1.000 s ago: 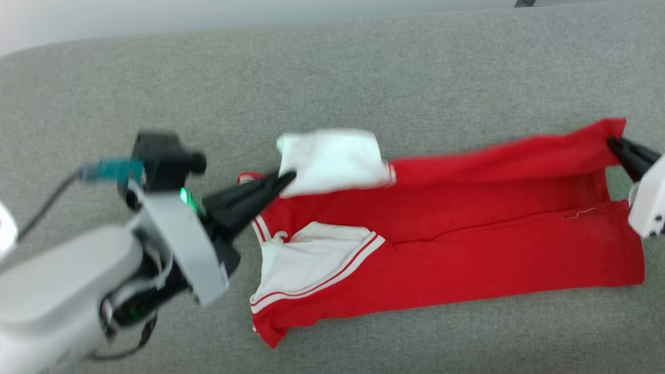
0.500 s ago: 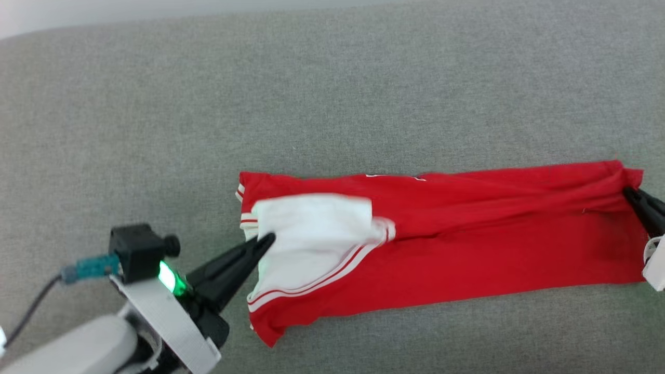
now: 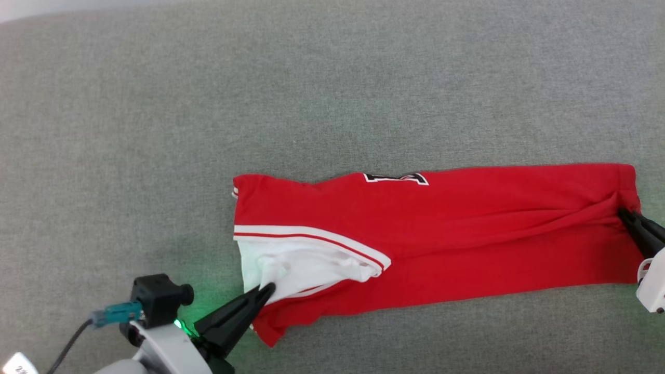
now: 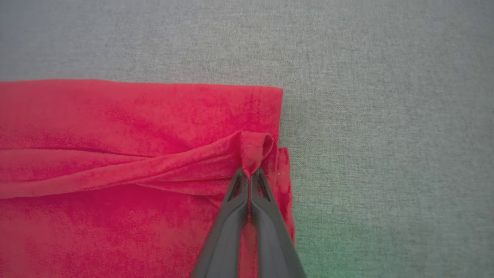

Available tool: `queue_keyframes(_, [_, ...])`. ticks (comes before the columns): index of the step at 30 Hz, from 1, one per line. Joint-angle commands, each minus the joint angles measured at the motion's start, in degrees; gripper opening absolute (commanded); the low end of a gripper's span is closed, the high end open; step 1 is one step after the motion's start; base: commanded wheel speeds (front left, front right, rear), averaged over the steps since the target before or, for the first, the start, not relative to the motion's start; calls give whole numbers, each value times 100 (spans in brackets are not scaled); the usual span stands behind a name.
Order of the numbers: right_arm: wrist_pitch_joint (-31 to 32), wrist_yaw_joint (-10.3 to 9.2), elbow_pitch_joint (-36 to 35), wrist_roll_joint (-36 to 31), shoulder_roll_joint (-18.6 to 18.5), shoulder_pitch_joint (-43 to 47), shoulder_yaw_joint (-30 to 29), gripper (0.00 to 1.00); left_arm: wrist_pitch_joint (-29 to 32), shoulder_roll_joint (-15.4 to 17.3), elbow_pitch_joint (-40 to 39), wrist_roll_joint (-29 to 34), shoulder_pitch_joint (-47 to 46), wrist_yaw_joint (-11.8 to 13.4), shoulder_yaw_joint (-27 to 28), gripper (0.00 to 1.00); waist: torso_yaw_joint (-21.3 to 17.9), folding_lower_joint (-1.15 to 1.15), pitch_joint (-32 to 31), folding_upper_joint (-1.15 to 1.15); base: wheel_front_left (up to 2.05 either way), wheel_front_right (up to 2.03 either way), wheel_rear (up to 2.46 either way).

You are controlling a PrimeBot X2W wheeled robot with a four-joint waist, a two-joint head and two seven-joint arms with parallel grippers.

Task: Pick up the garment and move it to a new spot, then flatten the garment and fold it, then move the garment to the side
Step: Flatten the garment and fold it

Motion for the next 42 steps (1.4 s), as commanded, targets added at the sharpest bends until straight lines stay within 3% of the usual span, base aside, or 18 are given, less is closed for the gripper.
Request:
queue_keyframes(1, [14,-9,62,-107,19,34,-62,0,13,-80,136,89,-23,-37,-55,0,21,0,12,0,0,0,0])
queue_keyframes(5, [-1,-9,177,-192,132,-28,-87,0,16,-259,466,203,-136,-68,-105,0,42,0,-4,0,0,0,0])
queue_keyframes(7, [17,-9,238,-214,172,-17,-69,0,14,-355,603,236,-146,-80,-121,16,47,0,-33,0,0,0,0])
queue_keyframes(8, [32,-9,271,-214,180,-9,-54,9,13,-393,659,249,-160,-81,-103,24,48,0,-55,0,0,0,0])
queue_keyframes(9, [16,-9,307,-254,188,-5,-76,30,10,-431,690,248,-171,-83,-60,33,46,0,-81,0,0,0,0])
queue_keyframes(10, [-26,-10,352,-292,204,-7,-143,84,8,-465,699,245,-164,-96,-4,49,42,0,-109,0,0,0,0])
queue_keyframes(11, [-40,-10,378,-320,214,-15,-192,100,5,-503,668,260,-154,-108,108,82,39,0,-134,0,0,0,0])
queue_keyframes(12, [-49,-10,398,-357,236,-33,-251,100,4,-543,621,248,-104,-116,253,100,29,0,-162,0,0,0,0])
queue_keyframes(22, [415,-9,145,-299,231,121,-507,100,4,-781,62,596,824,-61,1729,100,89,0,-619,0,0,0,0])
queue_keyframes(28, [1140,-9,311,-130,203,271,-699,100,3,-1116,543,840,1282,631,2280,100,287,0,-866,0,0,0,0])
queue_keyframes(33, [1702,-9,479,-13,215,291,-915,100,3,-1546,846,1148,1591,937,2771,100,513,0,-969,0,0,0,0])
queue_keyframes(37, [1999,-9,594,-6,229,233,-1053,100,3,-1800,1072,1605,1753,1020,2986,100,700,0,-1010,0,0,0,0])
queue_keyframes(42, [2263,-9,865,-175,252,76,-1219,100,3,-2173,1237,1880,1819,912,3459,100,892,0,-1062,0,0,0,0])
